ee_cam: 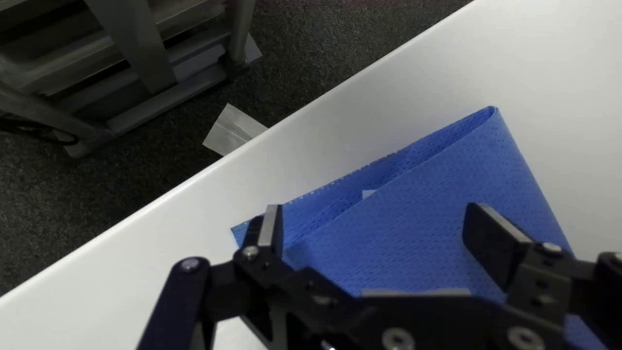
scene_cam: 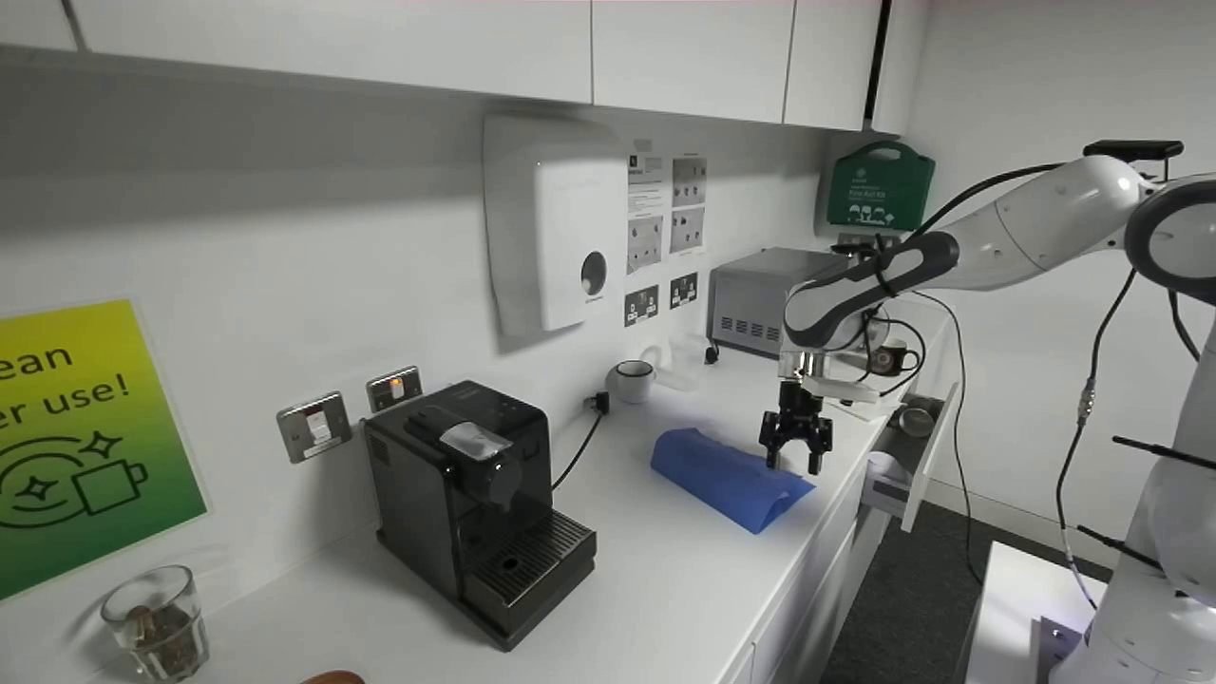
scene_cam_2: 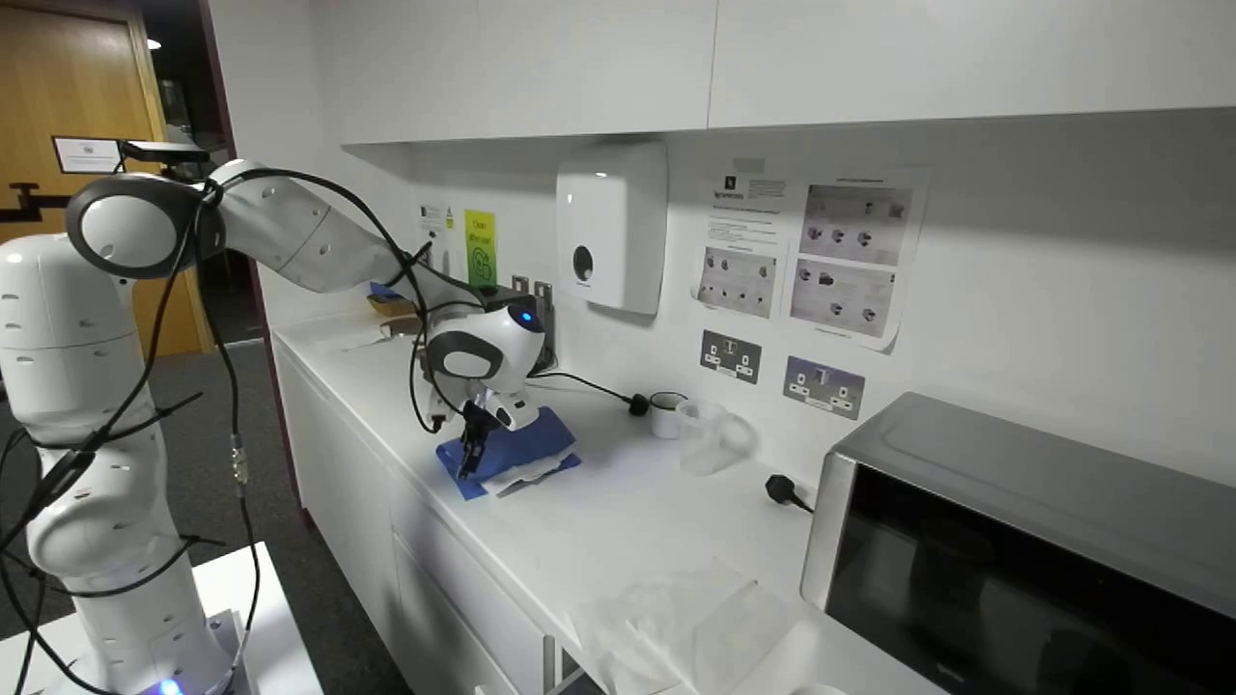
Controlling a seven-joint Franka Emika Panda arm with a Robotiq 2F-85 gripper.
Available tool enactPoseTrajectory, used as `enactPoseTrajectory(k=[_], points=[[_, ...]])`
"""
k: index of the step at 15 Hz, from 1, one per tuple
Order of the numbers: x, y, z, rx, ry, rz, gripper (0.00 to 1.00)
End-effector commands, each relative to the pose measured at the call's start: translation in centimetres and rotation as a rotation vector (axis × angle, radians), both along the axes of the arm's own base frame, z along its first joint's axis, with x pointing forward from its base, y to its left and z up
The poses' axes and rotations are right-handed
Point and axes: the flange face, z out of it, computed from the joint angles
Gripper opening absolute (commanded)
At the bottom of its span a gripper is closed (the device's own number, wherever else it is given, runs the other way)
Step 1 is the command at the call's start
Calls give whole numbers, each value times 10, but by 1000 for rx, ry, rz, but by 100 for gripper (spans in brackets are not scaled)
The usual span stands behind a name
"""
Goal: Unfold the blue towel
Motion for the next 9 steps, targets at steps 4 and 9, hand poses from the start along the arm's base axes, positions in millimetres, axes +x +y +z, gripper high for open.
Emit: enactPoseTrajectory(k=[4,9], points=[[-22,4,-15,50,32,-94,100],[-21,5,-22,-23,-8,-89,100]])
